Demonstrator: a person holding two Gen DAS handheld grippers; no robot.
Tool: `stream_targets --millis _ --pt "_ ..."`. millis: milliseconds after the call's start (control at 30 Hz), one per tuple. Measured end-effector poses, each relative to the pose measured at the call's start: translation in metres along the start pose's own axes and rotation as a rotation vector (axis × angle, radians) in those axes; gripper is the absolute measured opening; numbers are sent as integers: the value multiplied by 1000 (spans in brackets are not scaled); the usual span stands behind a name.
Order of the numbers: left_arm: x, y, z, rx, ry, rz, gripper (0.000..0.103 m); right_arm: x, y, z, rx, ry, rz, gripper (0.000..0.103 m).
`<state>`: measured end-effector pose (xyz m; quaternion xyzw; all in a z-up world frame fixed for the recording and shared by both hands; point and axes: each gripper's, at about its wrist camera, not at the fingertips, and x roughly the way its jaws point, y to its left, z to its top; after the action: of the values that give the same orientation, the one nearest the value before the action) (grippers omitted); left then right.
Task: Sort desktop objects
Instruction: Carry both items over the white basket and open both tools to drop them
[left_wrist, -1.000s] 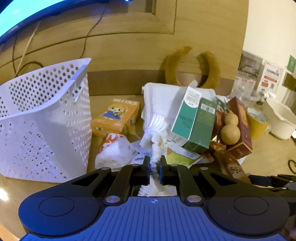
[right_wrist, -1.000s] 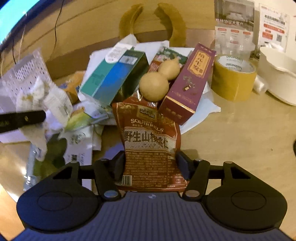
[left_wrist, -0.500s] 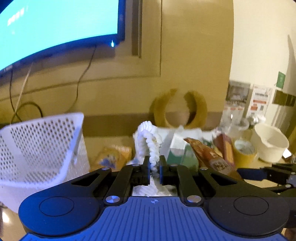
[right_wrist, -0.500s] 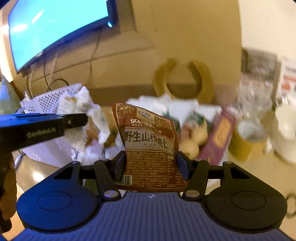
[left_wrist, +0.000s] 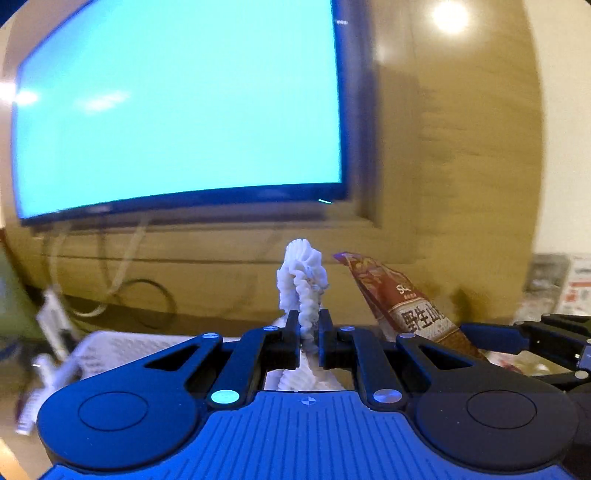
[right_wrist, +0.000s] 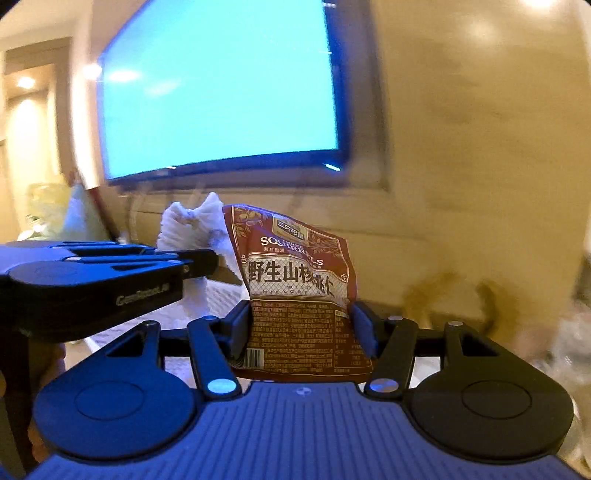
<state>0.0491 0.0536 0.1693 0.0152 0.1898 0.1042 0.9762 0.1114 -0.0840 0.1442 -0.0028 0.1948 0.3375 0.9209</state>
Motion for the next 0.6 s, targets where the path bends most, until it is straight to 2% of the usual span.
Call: stream_targets --millis 167,267,467,600 --pt "2 51 7 1 -1 119 5 35 44 22 -34 4 93 64" --pt "4 84 7 -2 0 166 5 61 73 29 -48 26 130 64" --pt "31 148 -9 -22 63 174 7 111 128 22 -54 108 149 64" --pt "52 186 -27 -56 123 145 7 149 158 13 -75 180 113 64"
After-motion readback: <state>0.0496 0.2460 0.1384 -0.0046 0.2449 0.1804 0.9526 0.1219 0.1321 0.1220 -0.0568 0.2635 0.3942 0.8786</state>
